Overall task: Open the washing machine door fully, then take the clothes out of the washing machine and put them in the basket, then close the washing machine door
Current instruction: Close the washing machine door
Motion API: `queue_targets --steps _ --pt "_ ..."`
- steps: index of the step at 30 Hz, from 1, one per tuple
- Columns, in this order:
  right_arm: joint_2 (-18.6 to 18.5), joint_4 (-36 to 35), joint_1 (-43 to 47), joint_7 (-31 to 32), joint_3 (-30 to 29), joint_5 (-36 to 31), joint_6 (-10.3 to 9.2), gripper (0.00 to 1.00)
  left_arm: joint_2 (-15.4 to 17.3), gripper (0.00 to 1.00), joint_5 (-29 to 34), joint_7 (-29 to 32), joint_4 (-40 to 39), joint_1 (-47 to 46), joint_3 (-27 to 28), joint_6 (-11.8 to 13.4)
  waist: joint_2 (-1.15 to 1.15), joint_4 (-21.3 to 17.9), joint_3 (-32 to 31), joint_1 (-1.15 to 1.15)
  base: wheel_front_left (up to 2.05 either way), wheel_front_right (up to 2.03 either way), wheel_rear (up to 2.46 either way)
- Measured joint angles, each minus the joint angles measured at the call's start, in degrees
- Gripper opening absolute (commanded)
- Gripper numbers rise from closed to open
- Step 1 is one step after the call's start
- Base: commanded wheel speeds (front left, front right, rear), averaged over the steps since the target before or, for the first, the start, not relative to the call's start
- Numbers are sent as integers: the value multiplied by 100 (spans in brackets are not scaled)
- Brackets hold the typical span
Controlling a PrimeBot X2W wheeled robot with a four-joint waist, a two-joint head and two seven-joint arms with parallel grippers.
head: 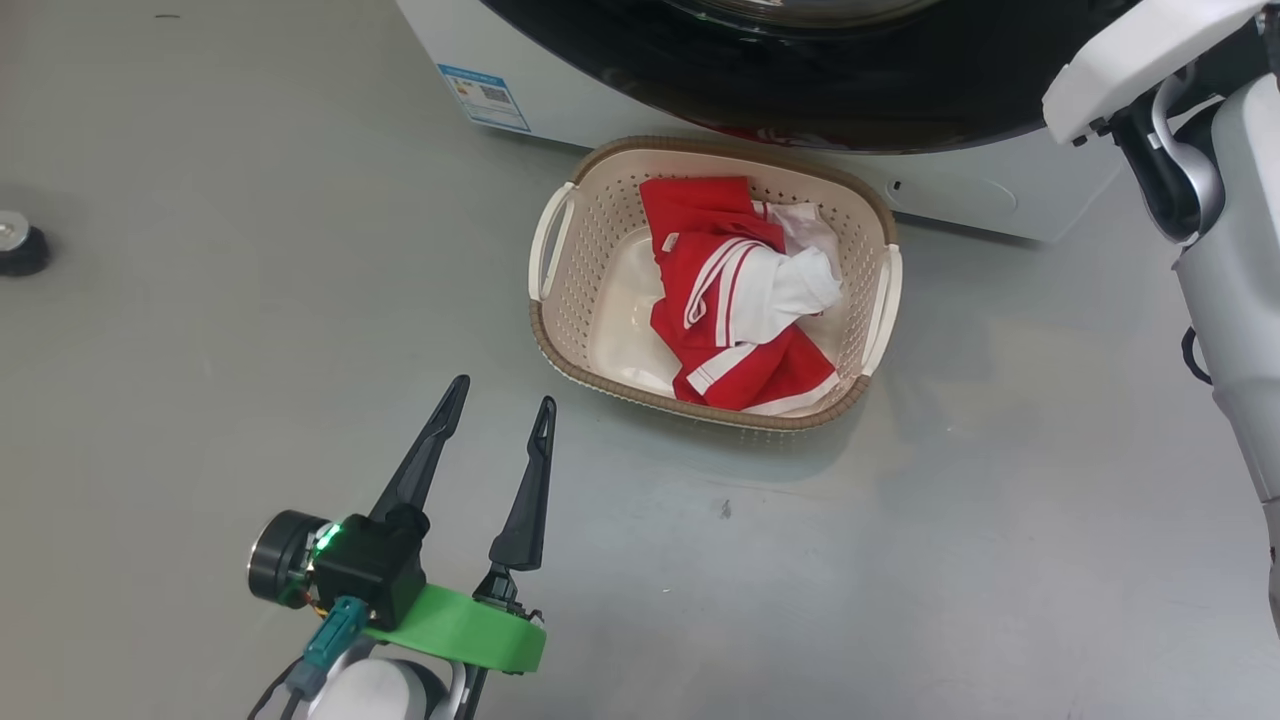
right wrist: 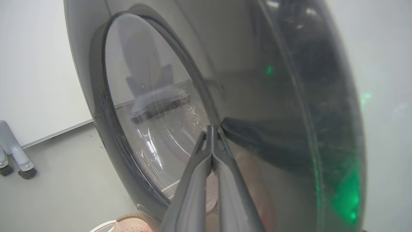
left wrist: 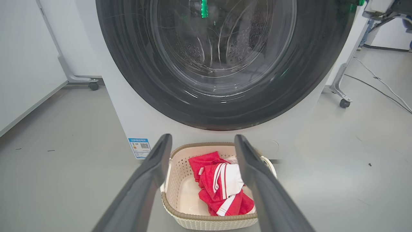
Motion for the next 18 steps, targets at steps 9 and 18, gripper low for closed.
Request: queue_targets --steps 9,18 --pt "-116 431 -322 -1 -118 101 3 0 -22 100 0 -43 97 -110 -51 -1 0 189 51 0 0 0 0" --pt "-166 834 -516 -148 -202 146 52 0 -35 100 -1 -49 214 -138 -45 0 0 263 39 0 0 0 0"
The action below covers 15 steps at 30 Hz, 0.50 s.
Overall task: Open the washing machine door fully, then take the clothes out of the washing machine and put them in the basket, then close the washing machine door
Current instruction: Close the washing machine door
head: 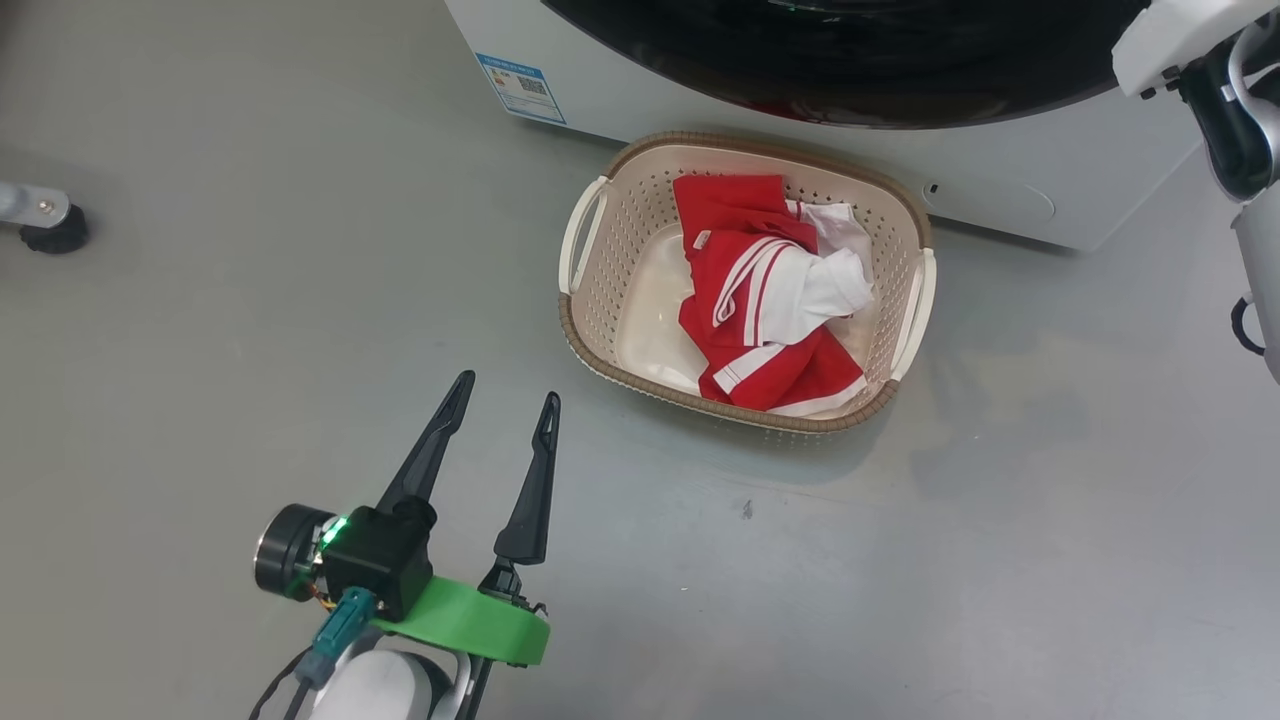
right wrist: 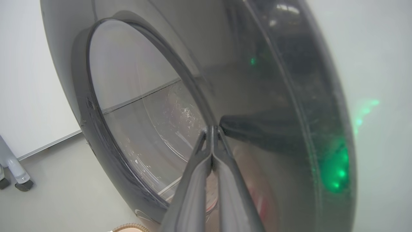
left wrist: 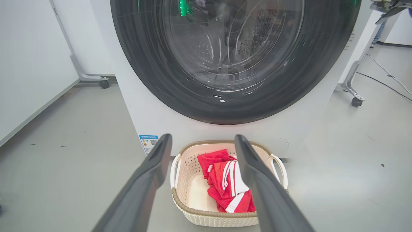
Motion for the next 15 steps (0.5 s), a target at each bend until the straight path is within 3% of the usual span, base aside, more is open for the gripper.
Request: queue_targets --steps 5,15 --pt "45 105 1 -134 172 55 -11 0 -3 100 0 0 81 -5 13 1 0 -17 -82 0 0 0 0" --pt "546 38 651 -558 501 636 -53 0 -5 100 0 -1 241 -22 110 11 0 -195 -356 0 0 0 0"
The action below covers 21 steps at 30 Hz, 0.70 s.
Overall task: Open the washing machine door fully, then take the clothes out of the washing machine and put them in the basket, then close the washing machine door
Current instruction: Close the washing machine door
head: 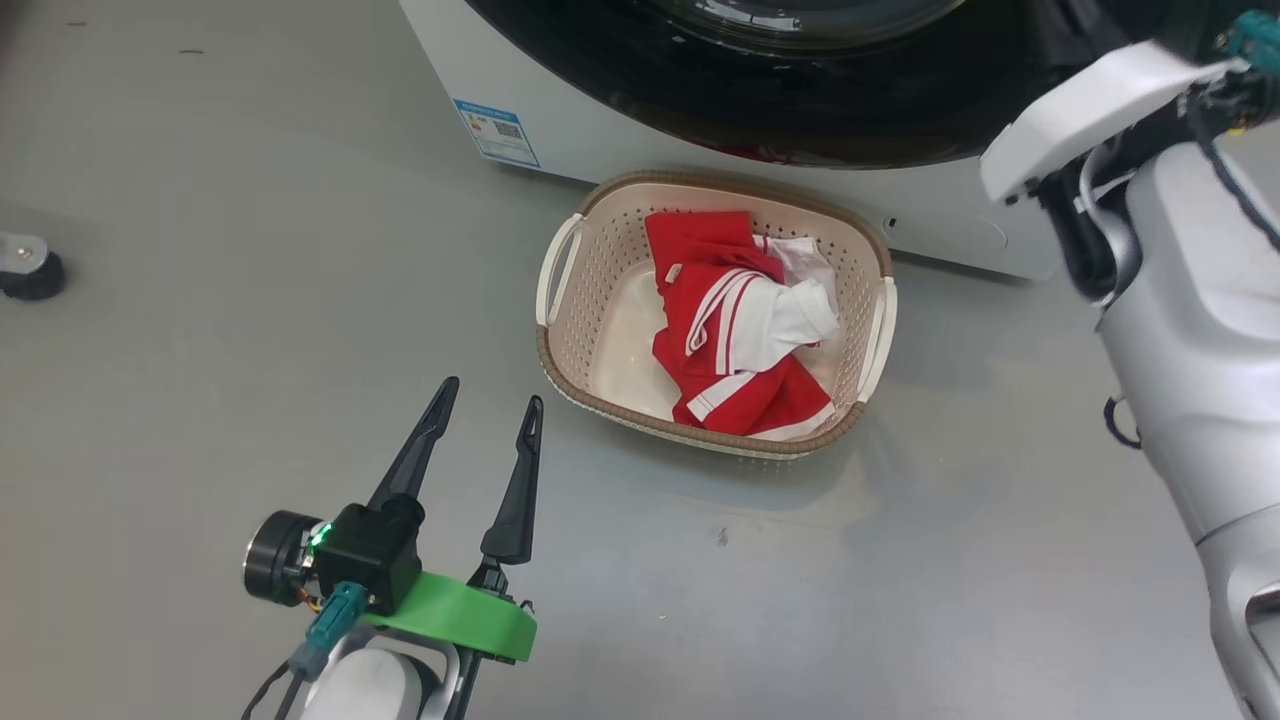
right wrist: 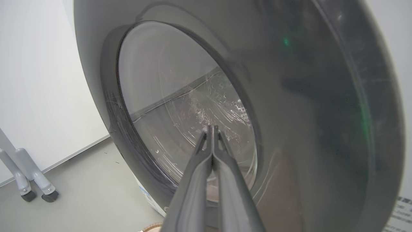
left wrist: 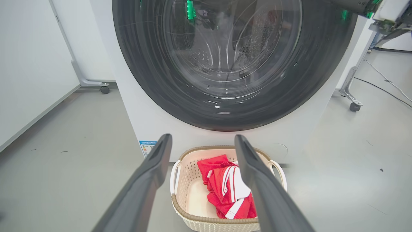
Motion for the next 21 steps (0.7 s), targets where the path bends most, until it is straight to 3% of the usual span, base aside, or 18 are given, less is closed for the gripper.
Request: queue_targets --steps 7,8,9,10,17,21 --pt "271 -100 840 -62 64 248 0 0 12 100 0 0 77 7 171 46 0 -235 -291 0 0 0 0" --pt "311 -102 979 -63 51 307 0 22 18 100 0 0 89 13 203 47 0 -275 -337 0 0 0 0" --pt "339 -107 1116 -64 53 328 0 75 30 100 0 0 105 23 233 47 0 -317 -383 0 0 0 0" --pt "363 -111 1258 -67 51 354 0 100 43 100 0 -1 129 29 253 47 0 -361 -433 0 0 0 0" --pt "372 -154 1891 -68 -157 378 0 100 126 100 0 -1 229 186 296 48 0 -614 -753 0 0 0 0" --pt "379 -520 2210 -68 -372 323 -62 100 188 100 -13 -1 271 359 347 66 0 -793 -969 0 0 0 0"
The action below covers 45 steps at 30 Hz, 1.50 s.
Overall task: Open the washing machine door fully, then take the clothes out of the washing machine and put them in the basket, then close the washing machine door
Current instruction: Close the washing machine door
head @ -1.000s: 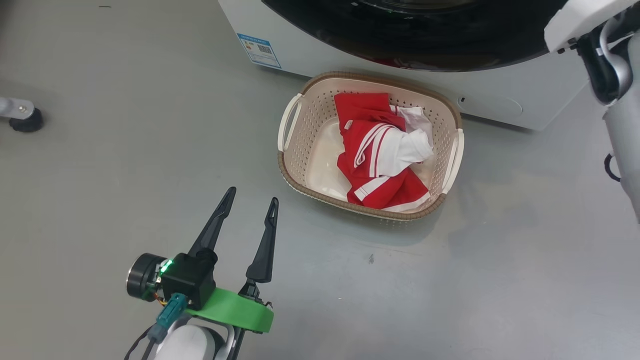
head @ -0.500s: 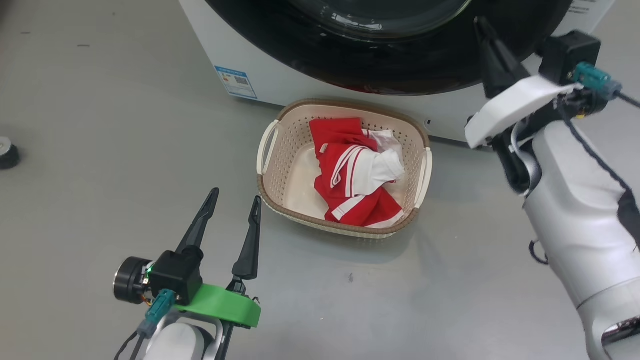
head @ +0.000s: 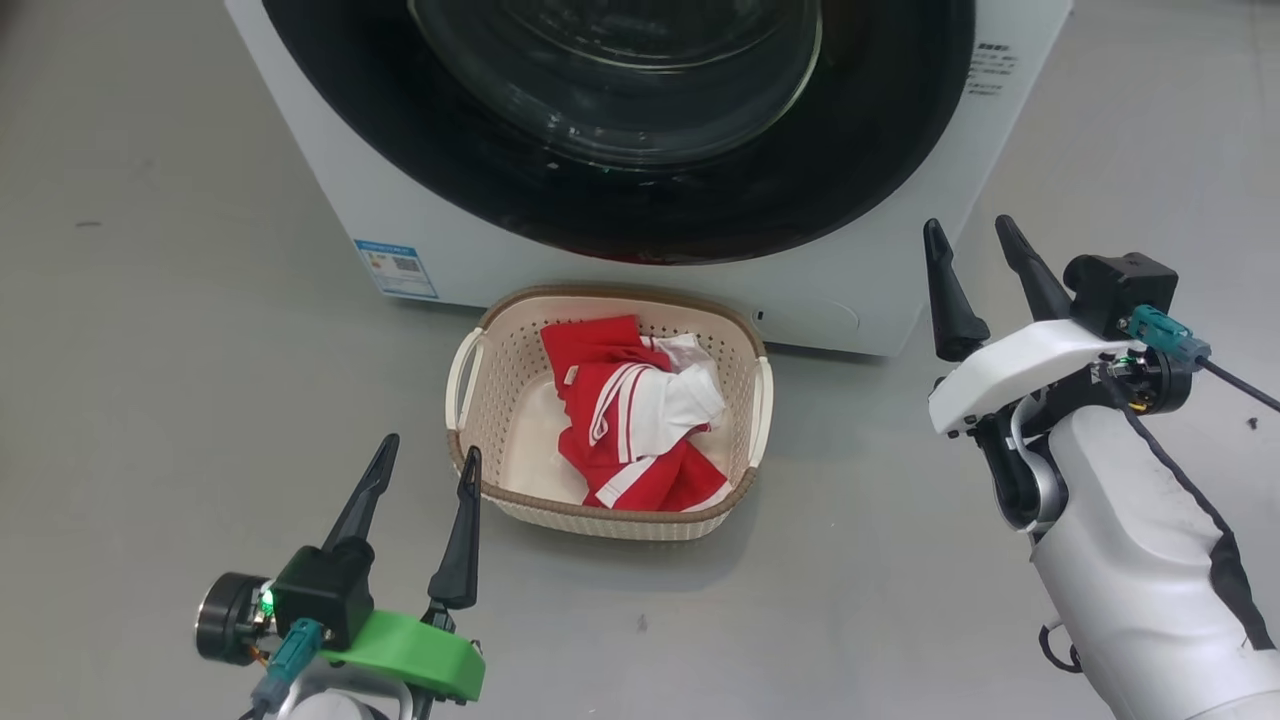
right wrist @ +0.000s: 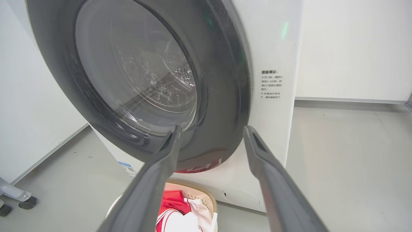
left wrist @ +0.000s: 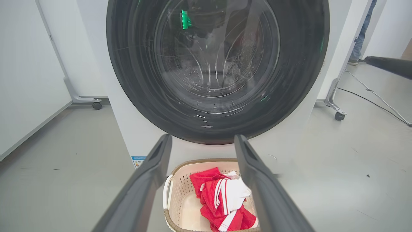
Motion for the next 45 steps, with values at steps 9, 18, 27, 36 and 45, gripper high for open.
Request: queue_targets --steps 9,18,27,36,45 --pt "124 -772 922 -43 -216 -312 -187 100 69 100 -55 0 68 284 65 1 0 -416 -460 0 0 0 0" --pt "225 -1246 1896 -43 -280 -479 -352 100 165 100 -103 2 105 596 110 32 0 -774 -854 0 0 0 0" --pt "243 -1616 2670 -43 -388 -644 -505 100 168 100 -155 14 107 851 119 53 0 -1010 -1137 0 0 0 0" --pt "215 -1897 3181 -43 -470 -726 -601 100 167 100 -170 19 94 959 114 58 0 -1065 -1271 0 0 0 0" --pt "223 -2134 3434 -43 -455 -804 -612 100 175 100 -182 62 89 1084 122 83 0 -1064 -1324 0 0 0 0"
